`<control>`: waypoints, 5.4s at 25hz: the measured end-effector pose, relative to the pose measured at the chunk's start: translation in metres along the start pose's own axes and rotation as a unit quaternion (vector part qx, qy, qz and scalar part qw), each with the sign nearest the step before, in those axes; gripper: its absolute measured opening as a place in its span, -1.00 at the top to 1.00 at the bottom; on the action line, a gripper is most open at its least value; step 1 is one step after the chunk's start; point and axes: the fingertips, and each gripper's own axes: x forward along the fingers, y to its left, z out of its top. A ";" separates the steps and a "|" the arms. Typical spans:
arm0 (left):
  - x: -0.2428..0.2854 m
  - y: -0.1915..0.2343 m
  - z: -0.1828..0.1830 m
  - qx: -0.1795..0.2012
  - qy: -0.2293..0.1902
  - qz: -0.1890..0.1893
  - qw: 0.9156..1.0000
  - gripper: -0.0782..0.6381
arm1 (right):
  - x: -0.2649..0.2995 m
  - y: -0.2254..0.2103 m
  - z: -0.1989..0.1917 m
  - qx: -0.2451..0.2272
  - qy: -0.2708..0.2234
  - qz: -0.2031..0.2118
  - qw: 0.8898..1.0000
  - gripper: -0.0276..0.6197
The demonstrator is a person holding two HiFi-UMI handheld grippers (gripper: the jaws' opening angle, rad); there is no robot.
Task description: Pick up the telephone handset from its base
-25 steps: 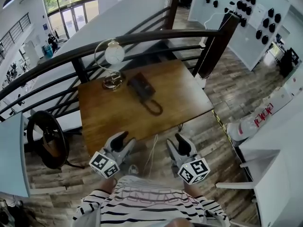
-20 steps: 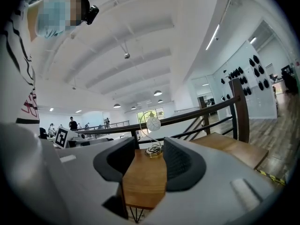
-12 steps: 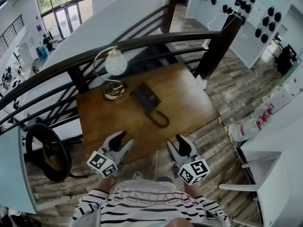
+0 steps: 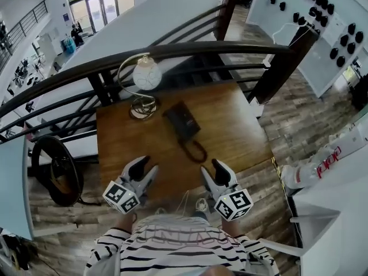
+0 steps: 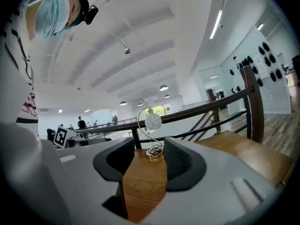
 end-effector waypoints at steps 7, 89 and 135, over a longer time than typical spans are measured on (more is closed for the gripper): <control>0.056 -0.022 -0.001 0.007 -0.038 0.089 0.995 0.30 | 0.002 -0.066 0.022 -0.023 0.019 0.082 0.996 0.36; 0.273 0.272 -0.201 -0.343 0.122 0.099 0.926 0.26 | 0.320 -0.224 -0.200 -0.511 0.388 0.264 0.720 0.39; 0.222 0.172 -0.101 -0.272 0.040 0.068 0.959 0.58 | 0.275 -0.209 -0.131 -0.245 0.315 0.154 0.904 0.35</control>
